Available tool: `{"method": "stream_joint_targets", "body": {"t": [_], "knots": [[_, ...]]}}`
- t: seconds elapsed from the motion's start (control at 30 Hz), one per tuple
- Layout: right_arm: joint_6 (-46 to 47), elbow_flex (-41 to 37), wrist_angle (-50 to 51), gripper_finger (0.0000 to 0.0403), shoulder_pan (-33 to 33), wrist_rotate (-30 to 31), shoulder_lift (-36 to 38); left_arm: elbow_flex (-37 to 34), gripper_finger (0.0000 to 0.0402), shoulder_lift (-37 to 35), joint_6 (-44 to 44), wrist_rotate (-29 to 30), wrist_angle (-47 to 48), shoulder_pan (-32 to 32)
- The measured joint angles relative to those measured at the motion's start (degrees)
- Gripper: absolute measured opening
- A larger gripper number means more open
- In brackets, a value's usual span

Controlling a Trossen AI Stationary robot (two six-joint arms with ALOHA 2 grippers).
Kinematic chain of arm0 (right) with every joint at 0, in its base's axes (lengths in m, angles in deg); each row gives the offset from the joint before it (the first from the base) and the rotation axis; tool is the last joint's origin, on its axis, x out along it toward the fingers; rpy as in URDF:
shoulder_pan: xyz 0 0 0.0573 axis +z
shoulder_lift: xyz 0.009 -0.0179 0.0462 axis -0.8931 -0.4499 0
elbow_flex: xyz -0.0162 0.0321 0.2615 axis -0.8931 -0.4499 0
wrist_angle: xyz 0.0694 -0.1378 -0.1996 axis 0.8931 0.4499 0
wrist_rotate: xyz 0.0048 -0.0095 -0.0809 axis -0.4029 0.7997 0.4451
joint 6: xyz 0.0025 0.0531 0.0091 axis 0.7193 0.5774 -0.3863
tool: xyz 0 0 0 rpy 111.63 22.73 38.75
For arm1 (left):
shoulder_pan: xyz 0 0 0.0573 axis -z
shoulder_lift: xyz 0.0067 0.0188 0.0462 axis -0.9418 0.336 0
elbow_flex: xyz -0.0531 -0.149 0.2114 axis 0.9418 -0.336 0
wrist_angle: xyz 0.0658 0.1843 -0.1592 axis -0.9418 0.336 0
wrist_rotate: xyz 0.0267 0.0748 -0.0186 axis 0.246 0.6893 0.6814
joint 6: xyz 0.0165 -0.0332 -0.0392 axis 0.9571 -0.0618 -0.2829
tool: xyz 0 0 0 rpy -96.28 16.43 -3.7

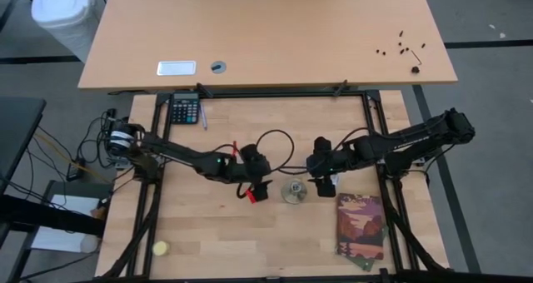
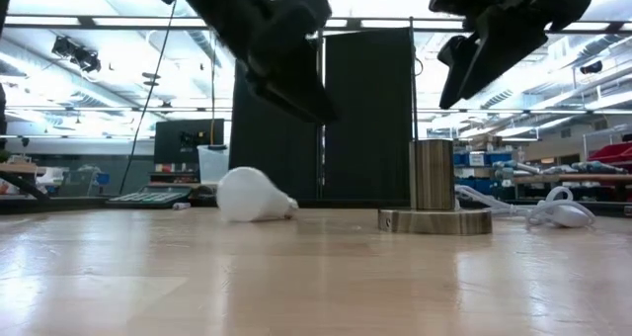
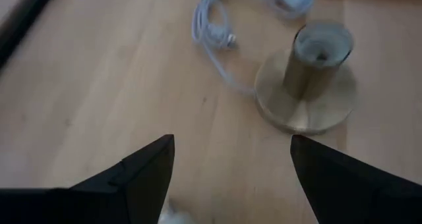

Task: Screw lightbulb
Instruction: Insert the lightbulb into the lamp socket

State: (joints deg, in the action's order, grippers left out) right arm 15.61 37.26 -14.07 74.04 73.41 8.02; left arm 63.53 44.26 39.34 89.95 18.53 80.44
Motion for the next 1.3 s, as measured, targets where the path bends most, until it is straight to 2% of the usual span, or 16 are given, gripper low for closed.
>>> {"method": "stream_joint_targets", "body": {"t": [0.1, 0.2, 0.4, 0.53, 0.63, 0.77, 0.83, 1.1, 1.3], "knots": [[0.0, 0.0, -1.5, 0.0279, 0.6, 0.0, 0.0, 0.0, 0.0308, 1.7, -5.1, -0.4, 1.3, -0.4], [0.0, -0.3, -2.6, 0.0279, 1.0, 0.0, 0.0, 0.0, 0.0308, 2.4, -5.9, -1.4, 1.4, -0.4], [-1.7, -2.9, -5.3, 0.0279, 0.1, 0.0, -0.1, 0.0, 0.0308, 1.7, -0.9, -0.5, 0.7, -0.5], [-3.9, -3.2, -8.9, 0.0279, -3.8, -0.4, -0.1, 0.0, 0.0308, 1.6, 2.9, 1.5, 2.0, -1.2], [-6.0, -3.2, -12.0, 0.0279, -9.2, -4.0, -0.1, -0.1, 0.0308, 1.6, 2.8, 2.6, 2.3, -2.4], [-6.6, -3.2, -15.2, 0.0279, -16.9, -13.3, -1.3, -0.9, 0.0308, 2.3, 2.7, 2.3, 1.7, -3.6], [-6.7, -3.2, -16.2, 0.0279, -18.9, -15.7, -2.2, -1.7, 0.0308, 2.9, 2.9, 1.8, 1.8, -3.8], [-6.8, -3.3, -15.0, 0.0279, -19.4, -16.3, -8.4, -4.2, 0.0308, 7.0, 4.8, -0.2, -5.2, -4.1], [-7.9, -3.3, -18.6, 0.0281, -18.4, -16.7, -8.5, -4.2, 0.0308, 10.9, 6.8, -0.3, -10.4, -4.2]]}}
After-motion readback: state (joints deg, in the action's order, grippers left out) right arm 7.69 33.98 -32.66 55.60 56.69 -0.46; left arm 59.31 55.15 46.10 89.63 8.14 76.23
